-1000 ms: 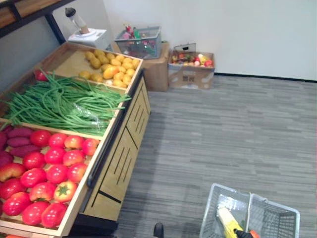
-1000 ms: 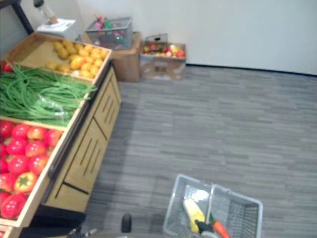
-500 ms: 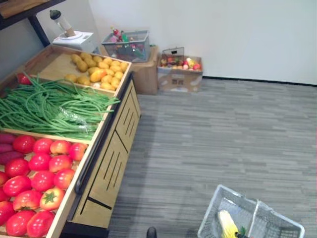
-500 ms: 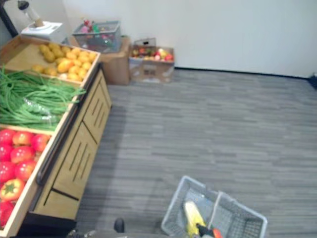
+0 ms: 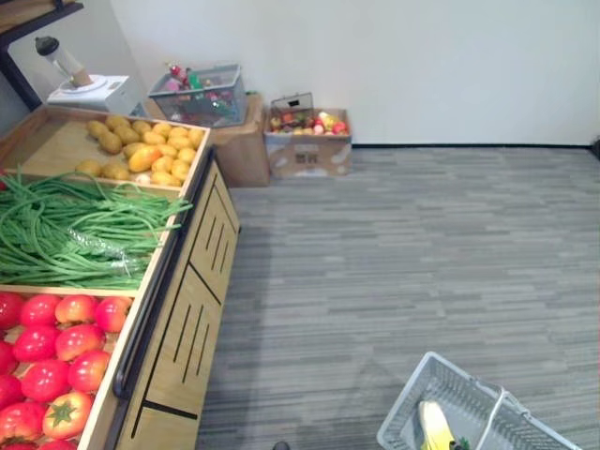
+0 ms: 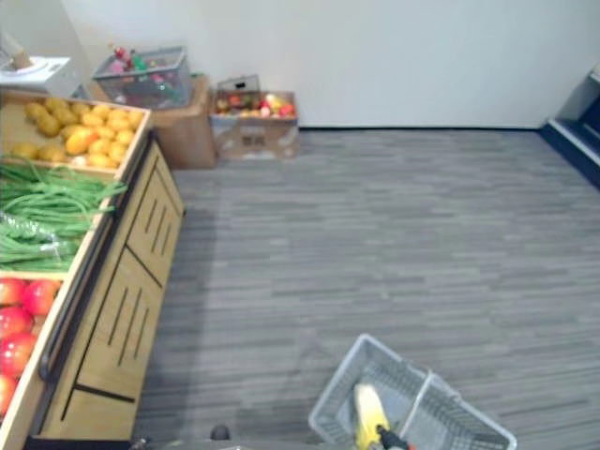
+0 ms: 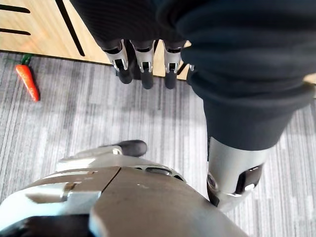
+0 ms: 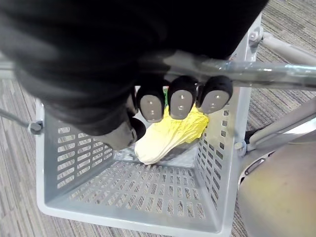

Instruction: Pick vegetable in the basket

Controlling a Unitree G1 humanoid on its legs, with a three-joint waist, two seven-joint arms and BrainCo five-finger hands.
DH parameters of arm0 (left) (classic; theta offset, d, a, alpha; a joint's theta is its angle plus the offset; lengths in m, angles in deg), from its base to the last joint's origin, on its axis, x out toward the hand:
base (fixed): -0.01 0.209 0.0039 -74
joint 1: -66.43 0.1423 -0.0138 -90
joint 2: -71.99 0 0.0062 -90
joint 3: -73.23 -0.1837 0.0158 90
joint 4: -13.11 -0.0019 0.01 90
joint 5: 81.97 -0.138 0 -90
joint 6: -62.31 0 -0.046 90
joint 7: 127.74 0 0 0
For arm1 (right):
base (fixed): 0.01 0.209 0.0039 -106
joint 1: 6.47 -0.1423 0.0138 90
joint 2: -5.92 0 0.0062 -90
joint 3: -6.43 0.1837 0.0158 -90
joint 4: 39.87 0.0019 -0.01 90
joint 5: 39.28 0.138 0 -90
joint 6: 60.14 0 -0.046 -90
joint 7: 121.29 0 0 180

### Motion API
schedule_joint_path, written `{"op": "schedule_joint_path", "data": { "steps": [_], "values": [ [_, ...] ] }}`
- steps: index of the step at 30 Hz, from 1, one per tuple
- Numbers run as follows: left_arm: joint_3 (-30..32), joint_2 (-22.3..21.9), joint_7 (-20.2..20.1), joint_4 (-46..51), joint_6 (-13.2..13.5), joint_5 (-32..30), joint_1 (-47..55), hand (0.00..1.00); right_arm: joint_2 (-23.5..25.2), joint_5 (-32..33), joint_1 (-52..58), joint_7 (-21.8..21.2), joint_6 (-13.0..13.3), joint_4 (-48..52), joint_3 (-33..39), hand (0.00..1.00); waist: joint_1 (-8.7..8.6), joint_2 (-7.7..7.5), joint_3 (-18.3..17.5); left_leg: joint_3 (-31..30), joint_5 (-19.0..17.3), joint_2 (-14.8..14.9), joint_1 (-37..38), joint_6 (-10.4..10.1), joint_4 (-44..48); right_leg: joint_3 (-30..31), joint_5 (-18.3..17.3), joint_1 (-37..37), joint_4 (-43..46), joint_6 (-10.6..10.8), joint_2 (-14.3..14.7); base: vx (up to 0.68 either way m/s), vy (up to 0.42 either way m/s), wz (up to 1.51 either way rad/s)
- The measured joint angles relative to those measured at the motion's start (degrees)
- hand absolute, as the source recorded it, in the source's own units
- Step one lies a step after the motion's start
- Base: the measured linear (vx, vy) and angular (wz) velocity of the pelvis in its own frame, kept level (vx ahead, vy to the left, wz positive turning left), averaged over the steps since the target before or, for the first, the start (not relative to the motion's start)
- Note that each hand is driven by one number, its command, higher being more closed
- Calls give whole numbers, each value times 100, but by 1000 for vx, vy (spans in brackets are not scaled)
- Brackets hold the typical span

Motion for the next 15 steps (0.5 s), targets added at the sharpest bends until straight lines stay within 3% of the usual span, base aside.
{"op": "schedule_joint_path", "data": {
  "steps": [15],
  "values": [
    [-16, 16, -27, -22, -2, -12, -3, 0, 1, -2, 27, 12, 10, 12, -44, 100, 8, -34, -42, -76, 41, -167, -80, 77, 1, -127, 21, 49, -113, 51, -137, 15, 11, 4]
  ]
}}
